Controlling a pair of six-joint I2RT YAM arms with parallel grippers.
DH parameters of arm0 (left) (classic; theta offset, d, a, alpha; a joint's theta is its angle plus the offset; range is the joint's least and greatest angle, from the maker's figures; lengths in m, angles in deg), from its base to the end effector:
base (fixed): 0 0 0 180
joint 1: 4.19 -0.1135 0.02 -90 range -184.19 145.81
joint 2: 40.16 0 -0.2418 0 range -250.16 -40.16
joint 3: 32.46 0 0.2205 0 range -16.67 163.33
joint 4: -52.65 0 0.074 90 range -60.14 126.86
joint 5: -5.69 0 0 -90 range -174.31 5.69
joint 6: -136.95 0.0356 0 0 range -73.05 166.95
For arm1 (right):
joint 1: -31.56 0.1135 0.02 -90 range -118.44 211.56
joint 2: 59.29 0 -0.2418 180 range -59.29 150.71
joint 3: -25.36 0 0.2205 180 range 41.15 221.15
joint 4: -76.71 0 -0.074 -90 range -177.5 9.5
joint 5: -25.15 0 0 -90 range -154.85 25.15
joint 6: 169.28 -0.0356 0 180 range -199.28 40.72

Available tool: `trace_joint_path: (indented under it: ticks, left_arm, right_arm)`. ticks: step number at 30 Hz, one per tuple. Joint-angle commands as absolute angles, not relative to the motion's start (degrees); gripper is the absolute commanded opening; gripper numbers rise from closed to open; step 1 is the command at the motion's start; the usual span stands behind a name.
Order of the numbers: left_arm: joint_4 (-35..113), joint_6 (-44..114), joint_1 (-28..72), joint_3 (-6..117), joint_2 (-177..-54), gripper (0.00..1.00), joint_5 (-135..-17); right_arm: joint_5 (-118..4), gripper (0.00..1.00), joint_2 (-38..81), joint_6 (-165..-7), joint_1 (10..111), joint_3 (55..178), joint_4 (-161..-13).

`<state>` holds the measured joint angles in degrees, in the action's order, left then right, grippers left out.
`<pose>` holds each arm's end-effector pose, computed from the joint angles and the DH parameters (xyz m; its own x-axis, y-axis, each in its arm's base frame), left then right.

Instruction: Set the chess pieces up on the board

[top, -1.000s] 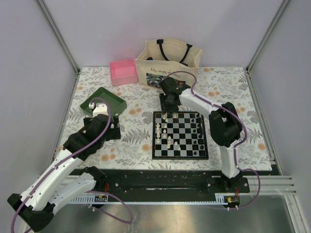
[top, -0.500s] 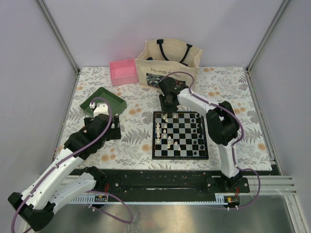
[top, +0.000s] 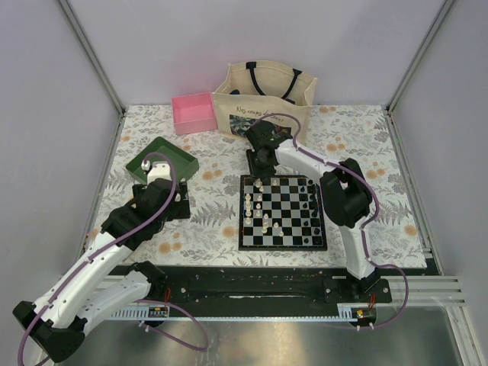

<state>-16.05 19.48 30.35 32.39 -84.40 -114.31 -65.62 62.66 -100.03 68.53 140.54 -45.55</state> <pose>0.1116 -0.0552 0.2818 -0.6435 -0.0420 -0.7643 -0.0912 0.9956 0.0220 0.3311 0.2486 0.1937 -0.8858 -0.2234 -0.4067 -0.3025 0.9426 0.1411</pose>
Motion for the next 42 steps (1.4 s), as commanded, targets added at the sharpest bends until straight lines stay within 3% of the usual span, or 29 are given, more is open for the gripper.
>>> trace_joint_path:
  ticks: [1,18,23,29,42]
  left_arm:
    - [-14.74,19.26,30.09,33.78,-84.63,0.99,-115.34]
    - [-14.74,19.35,30.09,33.78,-84.45,0.99,-115.25]
    - [-14.65,19.35,30.17,33.78,-84.54,0.99,-115.08]
    - [-14.73,19.35,30.17,33.78,-84.54,0.99,-115.08]
    - [-14.73,19.35,30.09,33.78,-84.54,0.99,-115.07]
  right_arm:
    - [-65.55,0.46,62.88,-99.50,69.79,143.01,-44.18]
    - [-68.71,0.40,62.09,-99.41,71.02,141.78,-42.50]
    - [-68.98,0.26,62.44,-99.32,71.28,141.96,-42.59]
    - [-68.54,0.16,62.88,-98.97,71.72,143.45,-42.59]
    - [-67.83,0.16,64.29,-99.23,74.18,146.00,-42.24]
